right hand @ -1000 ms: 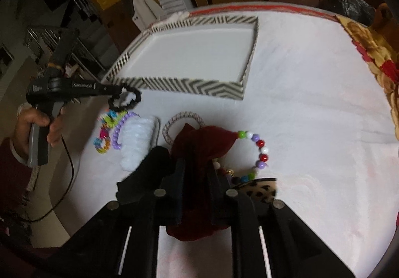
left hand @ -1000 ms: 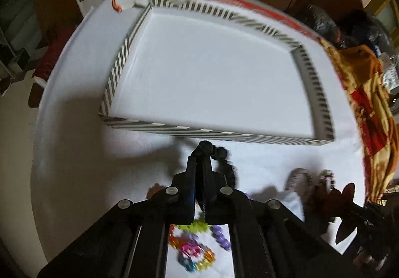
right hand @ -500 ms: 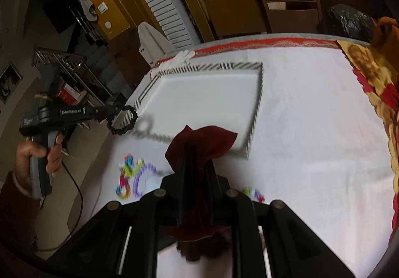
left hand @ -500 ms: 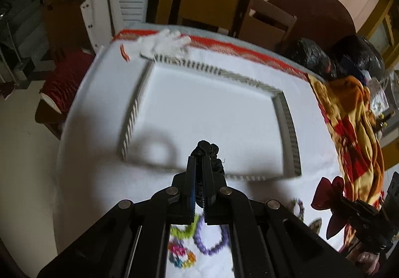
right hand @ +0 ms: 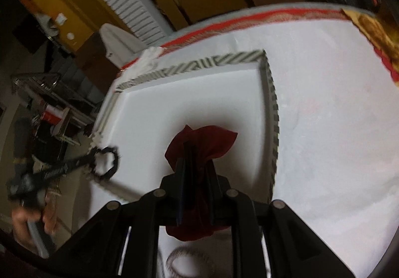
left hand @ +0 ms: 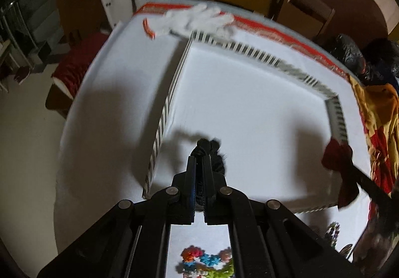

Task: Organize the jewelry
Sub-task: 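Carry the bow and scrunchie into the striped tray and open both tools, then withdraw both tools from the tray back toward the remaining jewelry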

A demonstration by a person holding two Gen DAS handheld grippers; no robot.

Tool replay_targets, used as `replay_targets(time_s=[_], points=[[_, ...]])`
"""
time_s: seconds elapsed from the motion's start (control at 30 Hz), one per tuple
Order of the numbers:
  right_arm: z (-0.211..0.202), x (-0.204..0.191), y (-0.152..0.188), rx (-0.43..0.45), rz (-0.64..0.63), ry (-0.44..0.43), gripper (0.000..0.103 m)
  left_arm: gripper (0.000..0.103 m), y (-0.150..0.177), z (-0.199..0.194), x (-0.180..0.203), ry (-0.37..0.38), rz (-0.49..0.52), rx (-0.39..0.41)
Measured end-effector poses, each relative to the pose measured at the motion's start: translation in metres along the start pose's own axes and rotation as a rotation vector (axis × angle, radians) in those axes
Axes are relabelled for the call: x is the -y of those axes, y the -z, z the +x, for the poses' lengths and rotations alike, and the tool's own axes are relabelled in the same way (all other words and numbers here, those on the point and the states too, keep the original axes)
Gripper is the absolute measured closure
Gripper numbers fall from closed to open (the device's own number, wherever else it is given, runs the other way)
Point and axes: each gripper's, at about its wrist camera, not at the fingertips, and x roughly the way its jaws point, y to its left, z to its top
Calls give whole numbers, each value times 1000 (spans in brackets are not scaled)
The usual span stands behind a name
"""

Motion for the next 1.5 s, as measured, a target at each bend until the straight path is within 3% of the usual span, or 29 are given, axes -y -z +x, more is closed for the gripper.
replay_targets(time_s=[0.13, 0.4, 0.5, 0.57, 0.63, 0.7, 0.8, 0.97, 1.13, 1.5], points=[[24, 14, 7, -40, 7, 51, 88, 92, 16, 10, -6, 14, -3, -45], [17, 3, 32, -111, -96, 64, 87, 92, 55, 4, -8, 48, -9, -100], [13, -1, 39, -112, -108, 63, 80, 92, 63, -1, -10, 55, -23, -98], [11, -2, 39, -98, -105, 62, 60, 83, 64, -5, -11, 44, -36, -80], [8, -6, 39, -89, -96, 41, 48, 62, 64, -9, -13, 44, -54, -64], [1, -8, 38, -85, -92, 42, 48, 61, 64, -14, -14, 47, -61, -40], [-14, -11, 41, -63, -84, 18, 47, 58, 68, -34, -5, -17, -34, 37], [-47, -22, 55, -6, -89, -7, 45, 56, 79, -60, 10, -54, -6, 102], [-85, -35, 82, 55, -149, -5, 35, 56, 99, -87, 26, -68, 1, 158], [-146, -48, 130, 98, -238, 32, 30, 56, 148, -131, 62, -58, 24, 222]])
